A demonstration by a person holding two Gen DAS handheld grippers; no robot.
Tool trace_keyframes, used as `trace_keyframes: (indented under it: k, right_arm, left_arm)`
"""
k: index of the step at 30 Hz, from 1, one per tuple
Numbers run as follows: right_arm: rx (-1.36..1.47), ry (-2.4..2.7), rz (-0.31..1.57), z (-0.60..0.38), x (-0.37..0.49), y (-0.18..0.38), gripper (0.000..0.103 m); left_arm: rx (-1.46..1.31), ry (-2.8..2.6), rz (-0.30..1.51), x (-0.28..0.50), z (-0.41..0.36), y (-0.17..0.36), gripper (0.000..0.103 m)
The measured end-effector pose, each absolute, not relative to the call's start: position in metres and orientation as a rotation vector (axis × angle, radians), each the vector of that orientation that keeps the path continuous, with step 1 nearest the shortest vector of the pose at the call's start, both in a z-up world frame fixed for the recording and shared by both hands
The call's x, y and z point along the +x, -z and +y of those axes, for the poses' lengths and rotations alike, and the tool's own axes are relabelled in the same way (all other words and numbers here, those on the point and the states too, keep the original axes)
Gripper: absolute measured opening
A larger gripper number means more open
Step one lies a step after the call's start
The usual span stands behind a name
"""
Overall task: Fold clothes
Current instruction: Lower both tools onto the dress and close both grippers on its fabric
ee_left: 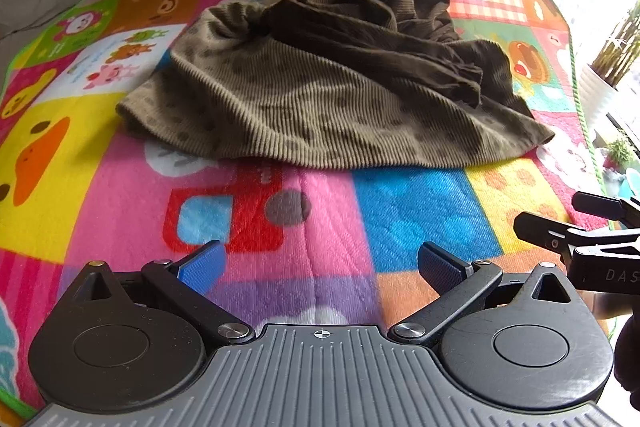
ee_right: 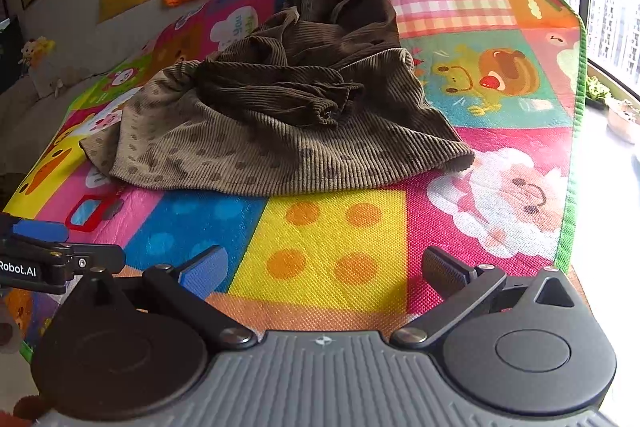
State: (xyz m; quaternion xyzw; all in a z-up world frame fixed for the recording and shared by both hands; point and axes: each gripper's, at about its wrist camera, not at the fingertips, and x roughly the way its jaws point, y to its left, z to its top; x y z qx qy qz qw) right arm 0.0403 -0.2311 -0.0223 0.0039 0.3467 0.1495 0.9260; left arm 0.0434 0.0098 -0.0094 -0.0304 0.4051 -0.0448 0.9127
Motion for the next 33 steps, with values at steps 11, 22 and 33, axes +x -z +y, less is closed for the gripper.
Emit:
trace_keyframes:
  k: [11, 22, 33]
  right_arm:
    - [0.155, -0.293, 0.684, -0.264, 0.159, -0.006, 0.103]
    - [0.293, -0.282, 0.782, -0.266, 0.202, 0.024, 0.103]
    - [0.140, -0.367, 0.768, -0.263, 0.204, 0.013, 0.103]
  left_arm:
    - [-0.064, 0.080, 0.694, 0.167, 0.074, -0.011, 0.103]
    - [-0.155, 0.078, 0.729, 0.217, 0.136, 0.011, 0.103]
    - [-0.205, 0.170, 0.775, 0.254, 0.142, 0.021, 0.103]
